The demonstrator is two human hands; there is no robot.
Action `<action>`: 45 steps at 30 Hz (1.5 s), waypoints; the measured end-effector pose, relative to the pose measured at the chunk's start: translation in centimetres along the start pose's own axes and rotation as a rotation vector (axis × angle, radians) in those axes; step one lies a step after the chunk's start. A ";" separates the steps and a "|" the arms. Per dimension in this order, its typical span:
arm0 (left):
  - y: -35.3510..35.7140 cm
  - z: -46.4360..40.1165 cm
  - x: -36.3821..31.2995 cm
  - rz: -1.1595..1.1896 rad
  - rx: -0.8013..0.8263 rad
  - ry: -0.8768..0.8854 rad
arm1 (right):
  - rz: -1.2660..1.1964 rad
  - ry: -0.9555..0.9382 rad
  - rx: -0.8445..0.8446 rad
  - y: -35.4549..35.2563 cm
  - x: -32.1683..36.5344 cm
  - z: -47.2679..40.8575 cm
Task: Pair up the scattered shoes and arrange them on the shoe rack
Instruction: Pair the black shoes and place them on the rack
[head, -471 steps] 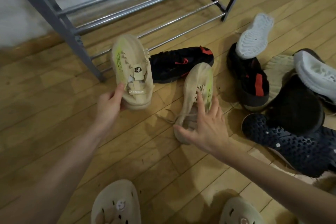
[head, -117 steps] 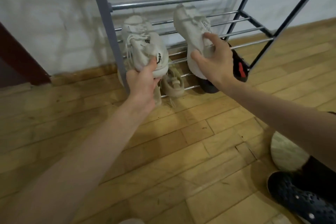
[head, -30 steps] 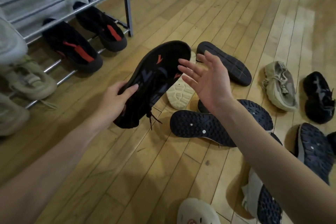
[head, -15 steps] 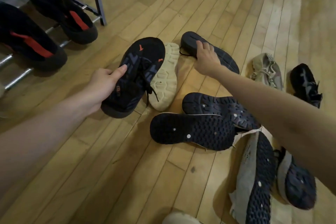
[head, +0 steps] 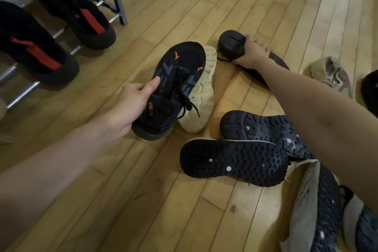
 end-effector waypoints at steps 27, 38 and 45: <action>-7.6 8.7 3.4 0.381 -0.247 -0.164 | -0.874 -0.055 -0.258 1.2 3.8 24.5; -8.6 10.6 2.6 0.299 -0.218 -0.233 | -0.796 0.008 -0.230 0.6 5.9 24.2; -11.5 12.3 -1.5 0.230 -0.307 -0.025 | -1.040 -0.056 -0.419 -0.5 12.4 24.7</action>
Point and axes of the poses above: each hand's wrist, its own z-axis away from the middle knuckle, its own y-axis out of the palm, x = y × z, the point moved 1 cm from there along -z, towards the middle knuckle, and after that the axes turned 5 degrees about z, right-handed, at the moved point
